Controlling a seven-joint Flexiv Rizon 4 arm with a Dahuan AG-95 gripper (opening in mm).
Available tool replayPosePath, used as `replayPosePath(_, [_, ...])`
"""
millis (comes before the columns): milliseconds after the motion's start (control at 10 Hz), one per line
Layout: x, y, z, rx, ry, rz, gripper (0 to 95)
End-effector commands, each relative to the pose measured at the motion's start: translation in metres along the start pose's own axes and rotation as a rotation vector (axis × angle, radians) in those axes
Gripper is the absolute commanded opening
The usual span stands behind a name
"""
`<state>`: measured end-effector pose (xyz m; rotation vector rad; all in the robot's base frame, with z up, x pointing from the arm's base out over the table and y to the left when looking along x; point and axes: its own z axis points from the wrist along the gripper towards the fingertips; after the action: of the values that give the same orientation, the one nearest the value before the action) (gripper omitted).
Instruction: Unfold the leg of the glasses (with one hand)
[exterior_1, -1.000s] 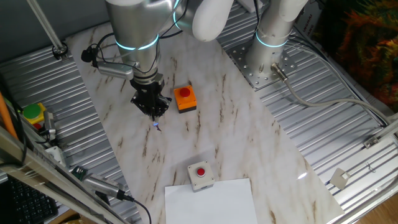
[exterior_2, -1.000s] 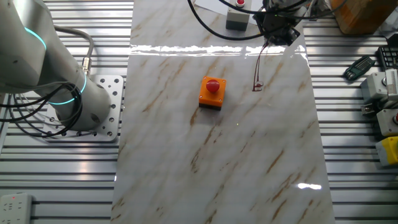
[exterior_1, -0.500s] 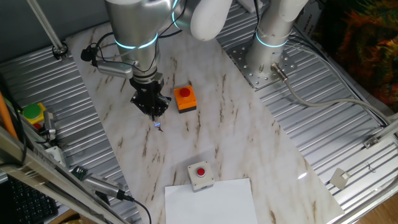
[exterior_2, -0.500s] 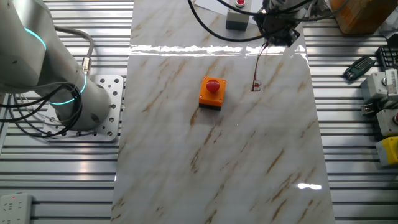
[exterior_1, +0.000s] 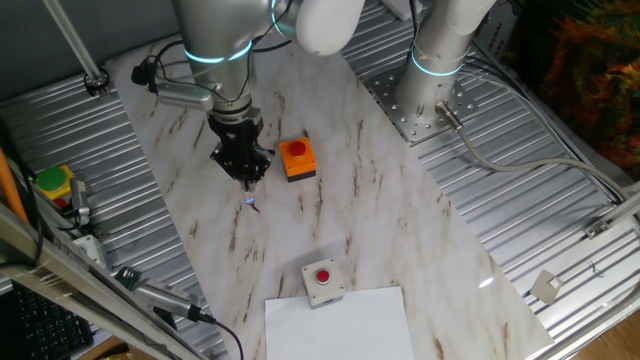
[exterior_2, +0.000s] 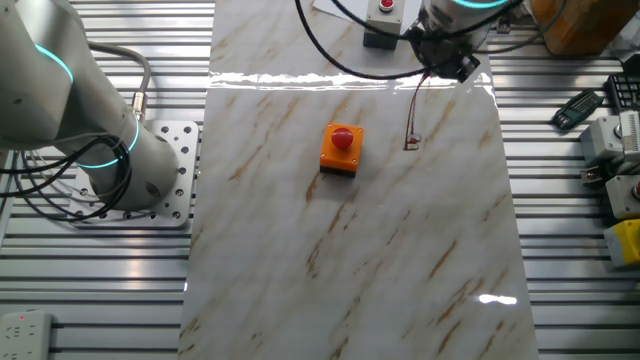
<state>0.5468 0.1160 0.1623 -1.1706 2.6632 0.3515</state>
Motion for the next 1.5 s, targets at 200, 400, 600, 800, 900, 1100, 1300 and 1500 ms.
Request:
replayPosePath(200, [0.0033, -0.0008, 0.0012, 0.003, 0.003, -0.011, 0.0])
replayPosePath(400, [0.0074, -0.0033, 0.0035, 0.002, -0.001, -0.023, 0.0])
replayPosePath(600, [0.0084, -0.0036, 0.0037, 0.003, 0.002, -0.030, 0.0])
replayPosePath(800, [0.0084, -0.0035, 0.0037, 0.004, 0.008, -0.033, 0.0])
replayPosePath(900, [0.0083, -0.0034, 0.0035, 0.015, 0.028, -0.048, 0.0])
replayPosePath(1100, [0.0080, -0.0030, 0.0032, 0.026, 0.053, -0.072, 38.0])
replayPosePath(1300, [0.0077, -0.0030, 0.0031, 0.027, 0.055, -0.080, 38.0])
replayPosePath(1500, [0.0074, -0.0029, 0.0031, 0.032, 0.066, -0.081, 38.0])
